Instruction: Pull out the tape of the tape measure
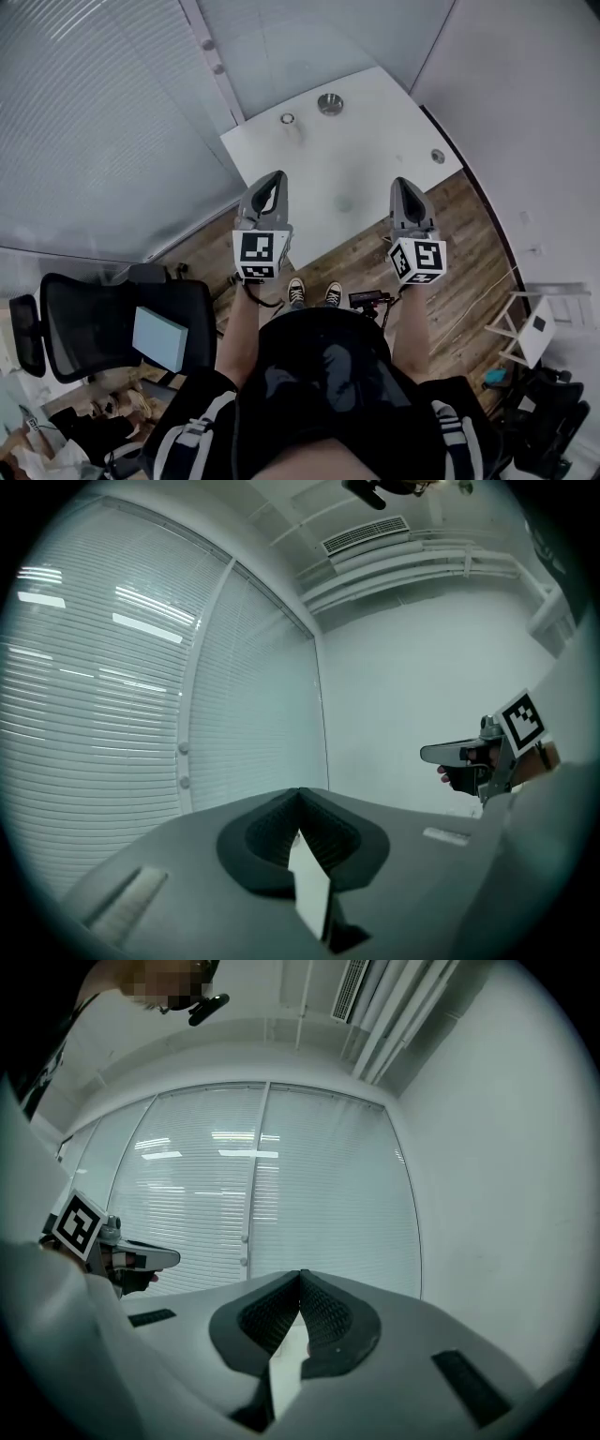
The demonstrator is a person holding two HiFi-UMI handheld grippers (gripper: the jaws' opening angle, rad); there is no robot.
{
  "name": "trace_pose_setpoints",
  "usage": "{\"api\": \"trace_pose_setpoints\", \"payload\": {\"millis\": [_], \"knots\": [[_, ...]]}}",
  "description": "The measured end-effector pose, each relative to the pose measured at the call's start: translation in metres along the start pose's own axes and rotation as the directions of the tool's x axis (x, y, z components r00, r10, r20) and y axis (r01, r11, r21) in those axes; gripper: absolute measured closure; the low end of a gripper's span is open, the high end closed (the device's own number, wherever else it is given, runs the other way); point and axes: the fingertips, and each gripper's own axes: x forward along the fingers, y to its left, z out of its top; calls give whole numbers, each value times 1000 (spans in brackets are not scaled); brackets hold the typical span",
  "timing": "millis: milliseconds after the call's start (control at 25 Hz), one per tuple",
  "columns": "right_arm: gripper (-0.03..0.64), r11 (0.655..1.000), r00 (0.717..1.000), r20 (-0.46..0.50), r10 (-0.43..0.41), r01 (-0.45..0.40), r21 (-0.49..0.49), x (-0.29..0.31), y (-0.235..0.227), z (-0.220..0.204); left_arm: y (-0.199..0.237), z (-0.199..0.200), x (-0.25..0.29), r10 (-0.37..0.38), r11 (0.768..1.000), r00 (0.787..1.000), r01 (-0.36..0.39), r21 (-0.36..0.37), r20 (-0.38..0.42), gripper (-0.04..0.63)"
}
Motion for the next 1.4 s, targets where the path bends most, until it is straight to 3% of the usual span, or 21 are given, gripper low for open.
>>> {"api": "trace_pose_setpoints", "payload": {"millis": [320,640,960,1200,1400], "knots": [[609,1000,1000,-9,0,0,-19,20,2,-9,11,-8,14,2,1000,1000,-2,-11,3,594],[357,999,999,-12,32,-32,-12,35,2,-15,14,-10,23,5,1000,1000,-5,-9,-1,594],[374,996,985,-152,82,-88,-28,56,9,-53,19,-16,23,21,1000,1000,-21,-20,-12,594],[374,985,928,-332,170,-163,49,79,24,-124,19,-20,22,30,999,999,-30,-26,-20,594],[377,975,827,-517,219,-208,80,90,35,-209,23,-23,24,38,999,999,-39,-26,-28,594]]}}
